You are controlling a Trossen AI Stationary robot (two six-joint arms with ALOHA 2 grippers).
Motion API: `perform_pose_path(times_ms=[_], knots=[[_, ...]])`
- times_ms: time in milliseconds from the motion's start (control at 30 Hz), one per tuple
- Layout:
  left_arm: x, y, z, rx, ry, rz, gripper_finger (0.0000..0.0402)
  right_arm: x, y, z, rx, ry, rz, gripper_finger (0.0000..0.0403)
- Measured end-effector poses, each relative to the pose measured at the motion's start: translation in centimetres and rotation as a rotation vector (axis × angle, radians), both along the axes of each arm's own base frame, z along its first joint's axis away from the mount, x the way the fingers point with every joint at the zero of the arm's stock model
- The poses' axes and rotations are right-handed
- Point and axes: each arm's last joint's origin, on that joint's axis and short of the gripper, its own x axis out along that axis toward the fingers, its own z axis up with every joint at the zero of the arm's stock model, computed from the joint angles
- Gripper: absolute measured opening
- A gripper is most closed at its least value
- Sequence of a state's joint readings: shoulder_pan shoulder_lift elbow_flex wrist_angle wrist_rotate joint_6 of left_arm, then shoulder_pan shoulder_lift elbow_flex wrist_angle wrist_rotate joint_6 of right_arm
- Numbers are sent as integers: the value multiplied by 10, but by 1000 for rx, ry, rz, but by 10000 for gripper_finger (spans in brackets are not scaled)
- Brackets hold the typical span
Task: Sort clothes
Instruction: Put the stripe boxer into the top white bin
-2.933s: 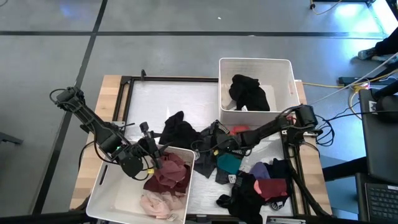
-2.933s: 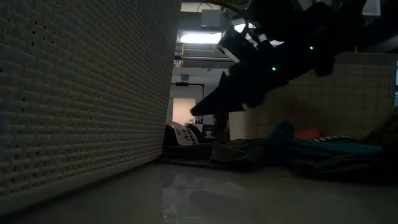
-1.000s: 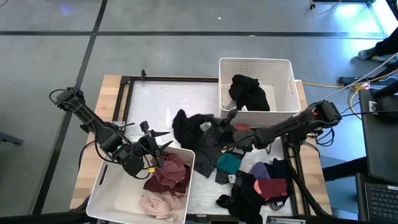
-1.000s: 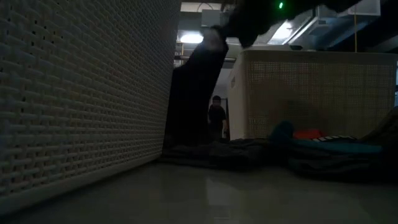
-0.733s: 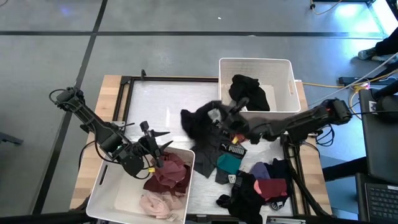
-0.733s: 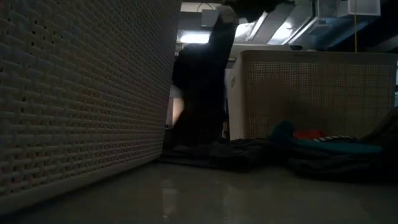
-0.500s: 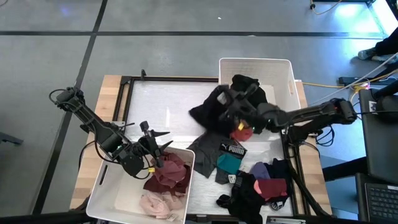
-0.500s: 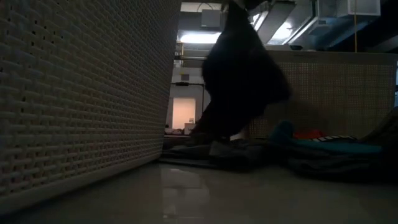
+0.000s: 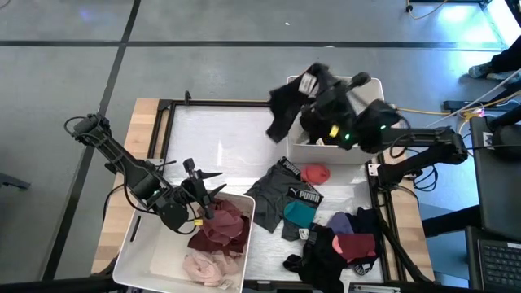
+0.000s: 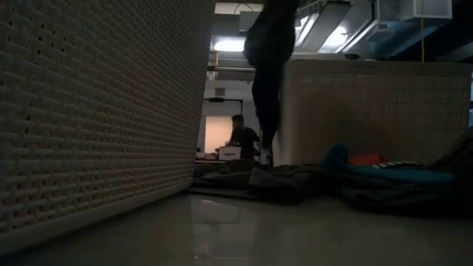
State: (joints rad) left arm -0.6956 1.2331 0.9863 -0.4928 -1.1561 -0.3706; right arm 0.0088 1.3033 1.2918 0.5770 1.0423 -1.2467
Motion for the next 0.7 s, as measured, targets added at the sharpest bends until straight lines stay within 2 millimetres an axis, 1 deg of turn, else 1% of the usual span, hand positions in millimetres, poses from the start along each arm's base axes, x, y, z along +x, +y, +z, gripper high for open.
perform_pose_path(times_ms=[100, 267, 500, 700], knots=[[0, 0, 0, 1, 1, 0, 156, -9, -6, 21, -1, -28, -58, 21], [0, 0, 0, -8, -3, 4, 156, -23, -17, 43, 15, -12, -197, 21], [-1, 1, -2, 2, 12, 6, 156, -55, -27, 56, 48, -63, -259, 21], [-1, 1, -2, 0, 11, 6, 156, -75, -34, 52, 124, -28, -323, 21]])
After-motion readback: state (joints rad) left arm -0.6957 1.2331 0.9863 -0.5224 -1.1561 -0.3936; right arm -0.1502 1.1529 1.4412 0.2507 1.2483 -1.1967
